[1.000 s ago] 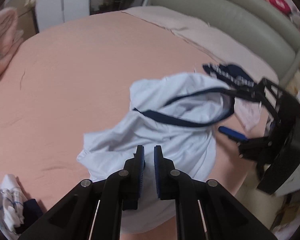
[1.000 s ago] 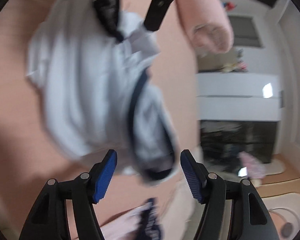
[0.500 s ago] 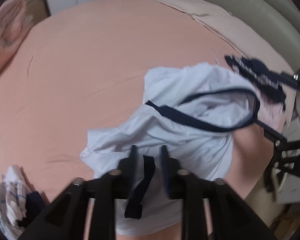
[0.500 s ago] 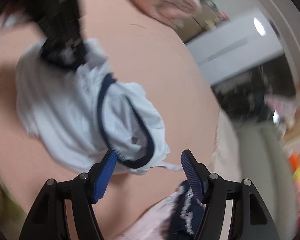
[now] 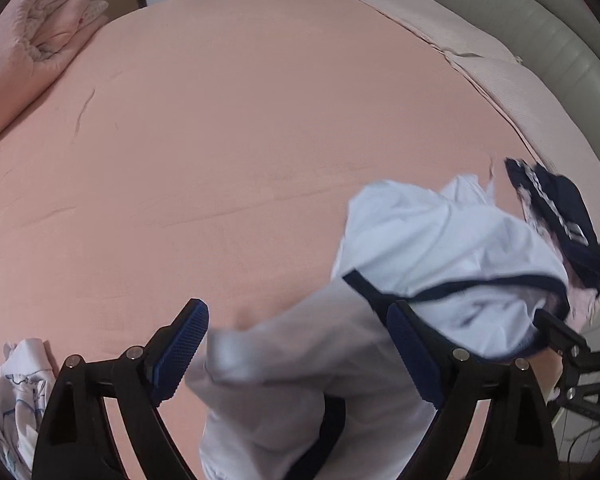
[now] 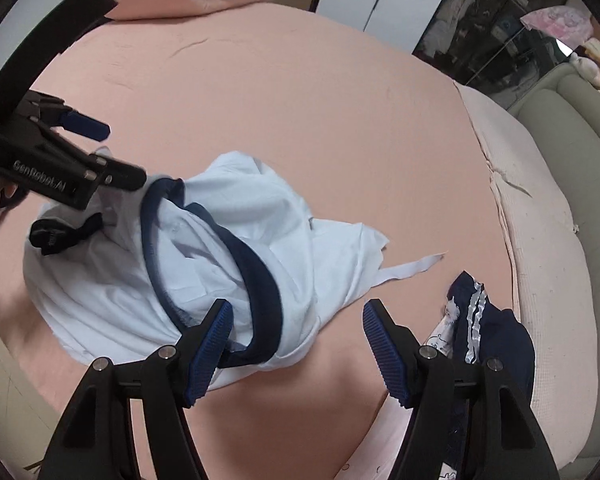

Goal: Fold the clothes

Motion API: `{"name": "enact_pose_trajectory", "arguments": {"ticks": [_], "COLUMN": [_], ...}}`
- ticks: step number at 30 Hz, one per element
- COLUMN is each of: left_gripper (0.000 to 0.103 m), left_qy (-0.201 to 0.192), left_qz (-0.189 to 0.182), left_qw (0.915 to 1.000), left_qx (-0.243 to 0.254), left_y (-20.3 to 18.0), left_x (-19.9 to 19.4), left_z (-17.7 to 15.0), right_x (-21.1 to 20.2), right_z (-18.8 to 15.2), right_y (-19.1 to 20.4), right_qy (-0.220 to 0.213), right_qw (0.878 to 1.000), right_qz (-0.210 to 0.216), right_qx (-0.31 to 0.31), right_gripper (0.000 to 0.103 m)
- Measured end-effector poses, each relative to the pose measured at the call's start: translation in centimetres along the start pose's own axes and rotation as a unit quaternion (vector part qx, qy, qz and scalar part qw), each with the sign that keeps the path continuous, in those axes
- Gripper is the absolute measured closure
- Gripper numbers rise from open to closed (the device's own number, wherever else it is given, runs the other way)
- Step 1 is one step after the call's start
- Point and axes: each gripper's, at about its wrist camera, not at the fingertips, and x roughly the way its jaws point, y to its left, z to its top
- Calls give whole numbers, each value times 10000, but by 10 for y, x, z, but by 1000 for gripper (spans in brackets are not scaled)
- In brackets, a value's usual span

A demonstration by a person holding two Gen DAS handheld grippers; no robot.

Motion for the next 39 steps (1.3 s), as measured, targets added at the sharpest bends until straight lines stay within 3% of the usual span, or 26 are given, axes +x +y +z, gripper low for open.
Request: {"name": "enact_pose_trajectory", "arguments": {"ticks": [5, 10, 12, 16, 23, 28, 34, 39], "left_gripper": [12, 12, 12, 12, 12, 11, 11, 10], "left_qy": [208, 433, 600, 899, 903, 845, 725, 615], "left_qz": [-298, -201, -212, 102, 587, 810, 1016, 634], "left_qw": [9980, 9977, 9970, 9958, 9927, 9913, 9916, 9961], "left_qx": [-522, -471, -433, -139, 552, 608, 352, 28], "left_y": [5, -9, -17, -32, -50, -53, -45, -43], "left_x": [12, 28, 38, 53, 50, 38, 25, 22], "left_z": [17, 27, 28, 16, -6, -17, -46, -76], "right_x": [15, 22, 29, 39, 50, 54, 49, 26], "right_z": [4, 8, 11, 9, -9, -22, -27, -20], "right_y": [-9, -16, -14, -9, -20, -36, -32, -29], "right_qy": [297, 570, 629, 747, 918, 986, 625, -129], "right_qw": [9985, 9924, 9926, 9935, 9930, 9890, 9903, 9865], "right_qz": [193, 585, 520, 357, -233, -254, -857, -1419], "right_qx": [424, 924, 904, 780, 703, 1070, 897, 805], "right_gripper": [35, 35, 35, 35, 35, 35, 30, 27]}}
